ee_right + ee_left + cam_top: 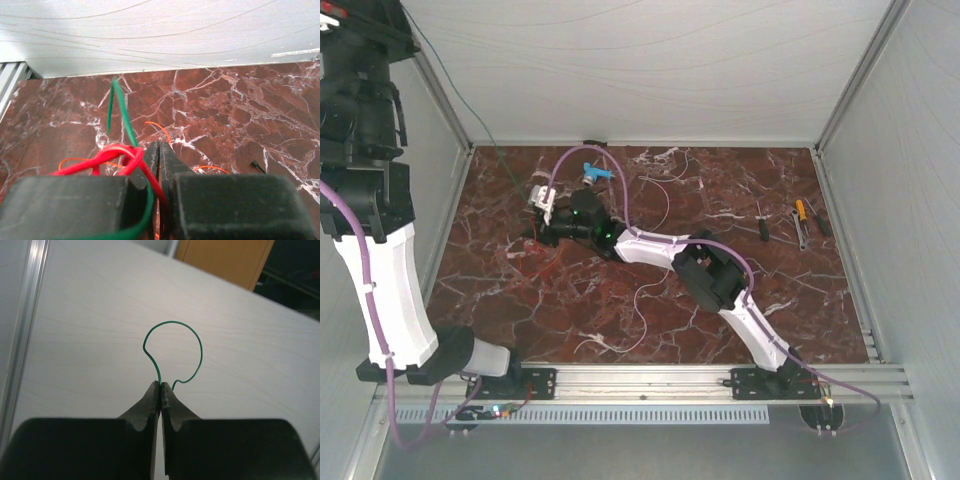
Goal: Zip-tie the wires
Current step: Untie the cable at the center of the board.
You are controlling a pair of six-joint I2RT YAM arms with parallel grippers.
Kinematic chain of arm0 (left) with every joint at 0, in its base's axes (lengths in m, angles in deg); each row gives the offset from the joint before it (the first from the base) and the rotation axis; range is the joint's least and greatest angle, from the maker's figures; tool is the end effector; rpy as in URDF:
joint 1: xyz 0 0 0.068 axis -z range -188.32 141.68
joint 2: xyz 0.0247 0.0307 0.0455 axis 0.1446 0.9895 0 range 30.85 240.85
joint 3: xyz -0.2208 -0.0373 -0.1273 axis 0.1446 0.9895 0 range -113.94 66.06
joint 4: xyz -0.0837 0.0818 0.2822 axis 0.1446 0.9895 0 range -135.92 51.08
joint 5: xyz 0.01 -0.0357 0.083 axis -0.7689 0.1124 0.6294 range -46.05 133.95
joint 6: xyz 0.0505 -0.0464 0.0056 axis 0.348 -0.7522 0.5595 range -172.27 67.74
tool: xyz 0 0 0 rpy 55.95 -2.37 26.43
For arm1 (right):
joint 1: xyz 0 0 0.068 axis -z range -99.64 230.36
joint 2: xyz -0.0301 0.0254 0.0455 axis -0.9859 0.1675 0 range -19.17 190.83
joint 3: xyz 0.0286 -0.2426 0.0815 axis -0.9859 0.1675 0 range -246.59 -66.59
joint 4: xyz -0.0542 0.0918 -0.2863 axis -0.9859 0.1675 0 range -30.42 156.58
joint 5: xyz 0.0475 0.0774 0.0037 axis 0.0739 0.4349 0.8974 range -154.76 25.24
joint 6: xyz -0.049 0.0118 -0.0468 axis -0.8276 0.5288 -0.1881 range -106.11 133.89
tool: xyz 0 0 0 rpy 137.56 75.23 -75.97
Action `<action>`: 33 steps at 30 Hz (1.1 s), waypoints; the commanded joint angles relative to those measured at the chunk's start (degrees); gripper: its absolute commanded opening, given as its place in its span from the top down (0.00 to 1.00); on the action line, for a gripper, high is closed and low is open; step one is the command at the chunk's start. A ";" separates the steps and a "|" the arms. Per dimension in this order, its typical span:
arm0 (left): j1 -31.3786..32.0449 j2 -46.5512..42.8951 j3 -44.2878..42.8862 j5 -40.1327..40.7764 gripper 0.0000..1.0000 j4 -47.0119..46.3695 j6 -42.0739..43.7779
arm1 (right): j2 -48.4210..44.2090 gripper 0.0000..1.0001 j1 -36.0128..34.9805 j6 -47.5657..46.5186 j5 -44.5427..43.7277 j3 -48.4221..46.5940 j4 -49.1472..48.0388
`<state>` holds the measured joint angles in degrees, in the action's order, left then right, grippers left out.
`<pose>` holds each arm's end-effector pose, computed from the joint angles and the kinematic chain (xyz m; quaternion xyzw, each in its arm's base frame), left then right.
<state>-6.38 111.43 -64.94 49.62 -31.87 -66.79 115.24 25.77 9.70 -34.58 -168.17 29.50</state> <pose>0.2230 -0.0020 0.6980 -0.0932 0.4430 -0.1055 0.8854 0.3209 0.4996 0.1773 -0.4995 0.5208 0.4542 0.5225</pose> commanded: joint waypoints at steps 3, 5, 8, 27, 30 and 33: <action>0.02 4.10 -13.32 -4.12 1.00 -2.40 -4.49 | 6.34 1.00 0.24 6.43 -5.78 -8.25 3.35; 0.08 5.58 -17.68 -4.72 1.00 -2.90 -5.55 | 8.71 1.00 0.43 10.11 -7.54 -10.58 4.85; 0.06 7.01 -22.86 -5.42 1.00 -3.35 -7.17 | 10.69 1.00 0.68 15.55 -10.03 -12.41 5.23; 0.09 1.79 -11.12 -1.37 1.00 -1.84 -3.48 | 10.81 0.22 0.93 20.71 -18.14 -26.61 23.77; 0.06 -0.19 -4.19 1.34 1.00 -3.02 -2.03 | 8.50 0.17 1.97 24.02 -22.03 -29.53 32.62; 0.09 -1.49 0.65 3.33 1.00 -3.61 -1.57 | 5.19 0.17 3.63 28.34 -20.62 -27.60 38.01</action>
<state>-6.38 110.62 -69.12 48.92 -34.06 -70.72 128.12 26.89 32.58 -53.21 -194.86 57.76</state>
